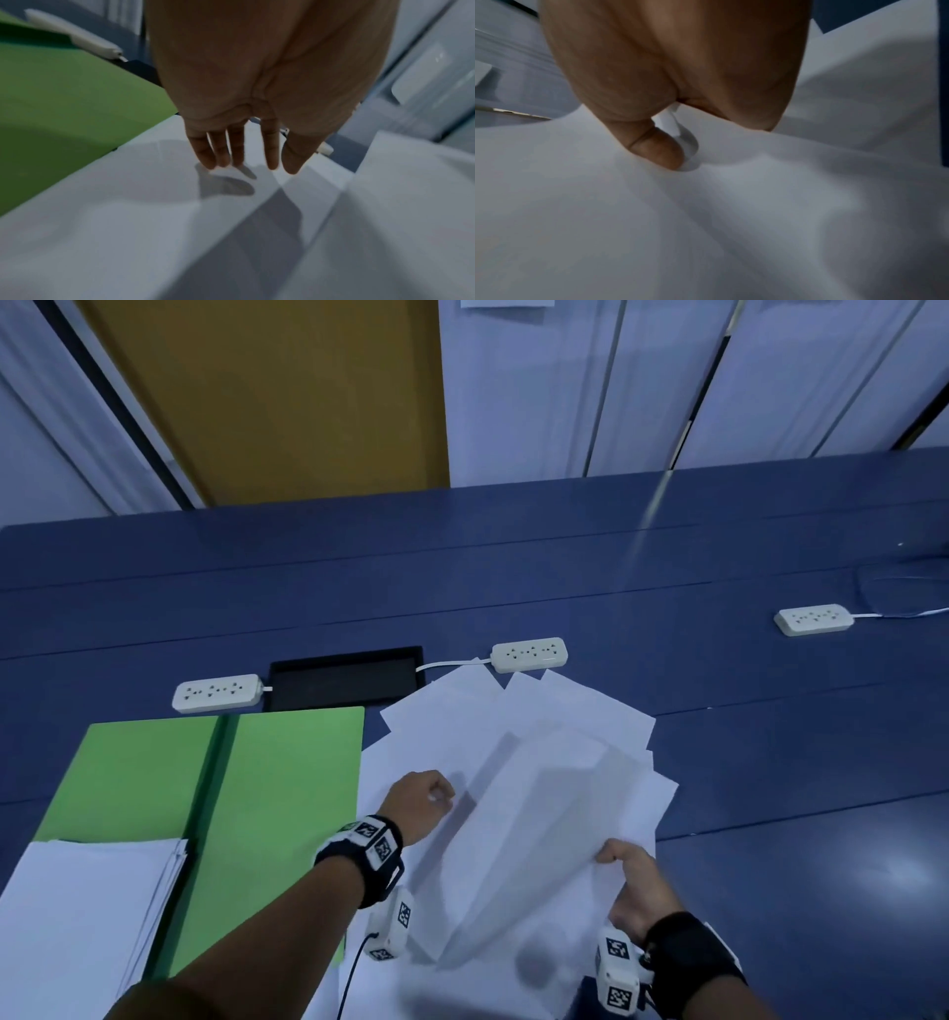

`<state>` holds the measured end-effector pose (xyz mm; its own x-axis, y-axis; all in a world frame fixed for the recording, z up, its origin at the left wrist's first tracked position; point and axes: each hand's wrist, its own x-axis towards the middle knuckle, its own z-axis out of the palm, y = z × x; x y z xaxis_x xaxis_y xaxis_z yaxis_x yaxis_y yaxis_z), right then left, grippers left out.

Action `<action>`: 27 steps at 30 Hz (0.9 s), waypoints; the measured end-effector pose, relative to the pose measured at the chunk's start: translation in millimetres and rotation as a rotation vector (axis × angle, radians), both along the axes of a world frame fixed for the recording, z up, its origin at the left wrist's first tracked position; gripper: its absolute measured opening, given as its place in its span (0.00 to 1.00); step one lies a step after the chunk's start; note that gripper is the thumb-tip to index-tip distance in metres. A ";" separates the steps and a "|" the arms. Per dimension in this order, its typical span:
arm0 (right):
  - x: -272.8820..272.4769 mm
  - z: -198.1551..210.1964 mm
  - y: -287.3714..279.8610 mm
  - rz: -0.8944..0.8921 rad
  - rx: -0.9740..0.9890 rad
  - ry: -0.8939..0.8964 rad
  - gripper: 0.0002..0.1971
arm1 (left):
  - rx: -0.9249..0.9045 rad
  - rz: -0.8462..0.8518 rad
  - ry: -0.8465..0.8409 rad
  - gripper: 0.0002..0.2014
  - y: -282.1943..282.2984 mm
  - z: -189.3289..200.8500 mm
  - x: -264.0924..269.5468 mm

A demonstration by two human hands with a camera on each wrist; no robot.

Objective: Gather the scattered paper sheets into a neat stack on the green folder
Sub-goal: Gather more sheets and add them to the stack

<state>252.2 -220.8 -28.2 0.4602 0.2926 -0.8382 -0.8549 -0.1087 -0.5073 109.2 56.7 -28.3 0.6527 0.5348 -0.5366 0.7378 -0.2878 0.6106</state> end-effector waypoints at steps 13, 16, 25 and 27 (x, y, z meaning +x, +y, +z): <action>12.2 -17.6 -15.2 -0.023 -0.010 0.074 0.29 | 0.394 -0.229 0.458 0.53 19.7 -18.3 58.9; 11.5 -20.7 -15.4 -0.046 0.015 0.090 0.30 | 0.420 -0.180 0.472 0.43 25.7 -19.6 60.6; 15.1 -23.8 -19.7 -0.064 0.023 0.100 0.36 | 0.334 -0.202 -0.018 0.19 16.8 -8.5 46.1; 14.8 -21.1 -19.9 -0.065 0.023 0.095 0.36 | 0.236 -0.206 -0.159 0.20 14.4 -2.7 36.5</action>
